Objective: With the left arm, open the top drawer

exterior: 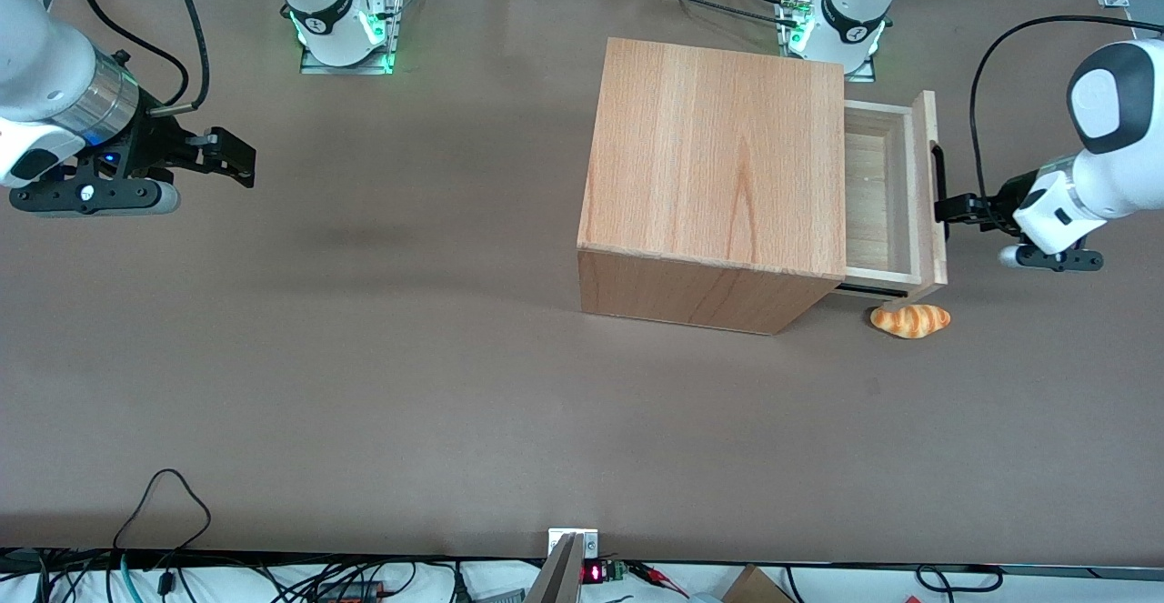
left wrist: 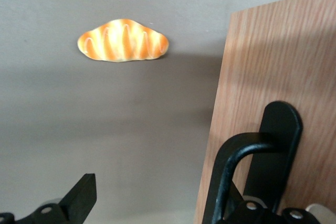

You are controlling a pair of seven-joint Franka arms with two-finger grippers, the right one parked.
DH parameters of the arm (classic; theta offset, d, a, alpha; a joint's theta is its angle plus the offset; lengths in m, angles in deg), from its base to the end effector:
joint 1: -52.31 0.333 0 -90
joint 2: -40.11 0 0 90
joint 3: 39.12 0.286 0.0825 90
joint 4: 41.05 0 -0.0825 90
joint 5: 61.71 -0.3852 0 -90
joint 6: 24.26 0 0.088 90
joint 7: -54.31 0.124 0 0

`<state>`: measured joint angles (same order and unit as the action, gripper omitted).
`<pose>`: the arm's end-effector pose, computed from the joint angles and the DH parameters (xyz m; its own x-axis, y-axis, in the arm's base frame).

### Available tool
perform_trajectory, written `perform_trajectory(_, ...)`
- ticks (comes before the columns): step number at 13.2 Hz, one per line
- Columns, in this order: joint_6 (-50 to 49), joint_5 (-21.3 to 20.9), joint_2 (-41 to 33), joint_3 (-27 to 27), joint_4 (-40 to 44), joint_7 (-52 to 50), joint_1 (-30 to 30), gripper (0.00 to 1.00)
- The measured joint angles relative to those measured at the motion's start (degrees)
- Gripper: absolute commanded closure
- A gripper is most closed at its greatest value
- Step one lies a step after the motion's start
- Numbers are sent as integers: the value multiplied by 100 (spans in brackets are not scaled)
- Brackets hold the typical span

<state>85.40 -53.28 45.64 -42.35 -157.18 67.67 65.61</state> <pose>0.5355 0.0823 0.3391 0.9845 -0.0093 -0.1753 0.0220 -0.9842 0.1754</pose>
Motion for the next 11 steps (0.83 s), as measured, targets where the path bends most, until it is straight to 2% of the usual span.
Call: perform_trajectory(11,74,-23,143,11,155,123,505,0)
